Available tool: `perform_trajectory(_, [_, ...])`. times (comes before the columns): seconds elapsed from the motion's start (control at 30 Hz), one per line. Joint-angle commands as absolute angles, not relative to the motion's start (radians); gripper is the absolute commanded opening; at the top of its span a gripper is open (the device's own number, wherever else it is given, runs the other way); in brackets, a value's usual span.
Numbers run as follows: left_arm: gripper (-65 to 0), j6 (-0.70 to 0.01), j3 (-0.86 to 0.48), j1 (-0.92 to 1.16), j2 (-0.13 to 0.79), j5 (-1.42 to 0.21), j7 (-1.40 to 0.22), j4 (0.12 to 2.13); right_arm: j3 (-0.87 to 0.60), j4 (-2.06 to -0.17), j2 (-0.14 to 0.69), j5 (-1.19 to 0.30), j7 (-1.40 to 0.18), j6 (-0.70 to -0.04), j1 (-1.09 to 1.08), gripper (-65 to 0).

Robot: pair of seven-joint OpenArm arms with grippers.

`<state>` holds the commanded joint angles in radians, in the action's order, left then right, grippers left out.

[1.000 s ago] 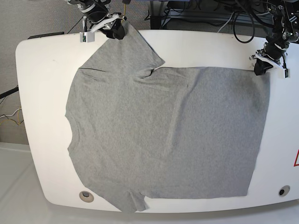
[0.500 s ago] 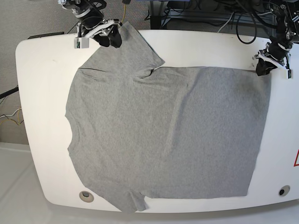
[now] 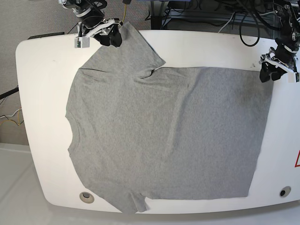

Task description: Fold the T-shirt properly

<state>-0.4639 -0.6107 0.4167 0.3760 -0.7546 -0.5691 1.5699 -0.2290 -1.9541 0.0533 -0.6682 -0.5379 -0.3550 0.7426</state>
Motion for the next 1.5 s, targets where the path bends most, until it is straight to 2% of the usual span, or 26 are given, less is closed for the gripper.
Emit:
perform_trajectory(0.17, [-39.5, -0.465, -0.627, 0.423, 0.377, -0.758, -0.579, 1.562, -0.227, -1.951, 0.053, -0.675, -0.537, -0.358, 0.742, -48.8])
perform_trajectory(0.37, [-41.0, -0.483, -0.641, 0.420, 0.390, -0.754, -0.561, 1.554, -0.233, -1.956, 0.054, -0.681, -0.541, -0.367, 0.737, -46.4])
perform_trajectory(0.63, [-39.8, -0.502, -0.631, 0.421, 0.396, -0.754, -0.557, 1.533, -0.232, -1.959, 0.052, -0.685, -0.544, -0.367, 0.732, -44.6])
perform_trajectory(0.77, [-38.5, -0.561, -0.632, 0.415, 0.405, -0.750, -0.554, 1.503, -0.228, -1.954, 0.051, -0.674, -0.543, -0.360, 0.729, -44.0])
perform_trajectory(1.03, [-35.0, -0.619, -0.636, 0.402, 0.407, -0.719, -0.557, 1.476, -0.234, -1.952, 0.055, -0.671, -0.542, -0.362, 0.730, -43.7])
perform_trajectory(1.3, [-33.1, -0.611, -0.639, 0.388, 0.405, -0.702, -0.550, 1.455, -0.233, -1.953, 0.054, -0.672, -0.541, -0.361, 0.731, -44.0])
perform_trajectory(1.5, [-34.5, -0.569, -0.635, 0.365, 0.398, -0.646, -0.555, 1.448, -0.232, -1.961, 0.054, -0.672, -0.536, -0.359, 0.733, -45.1])
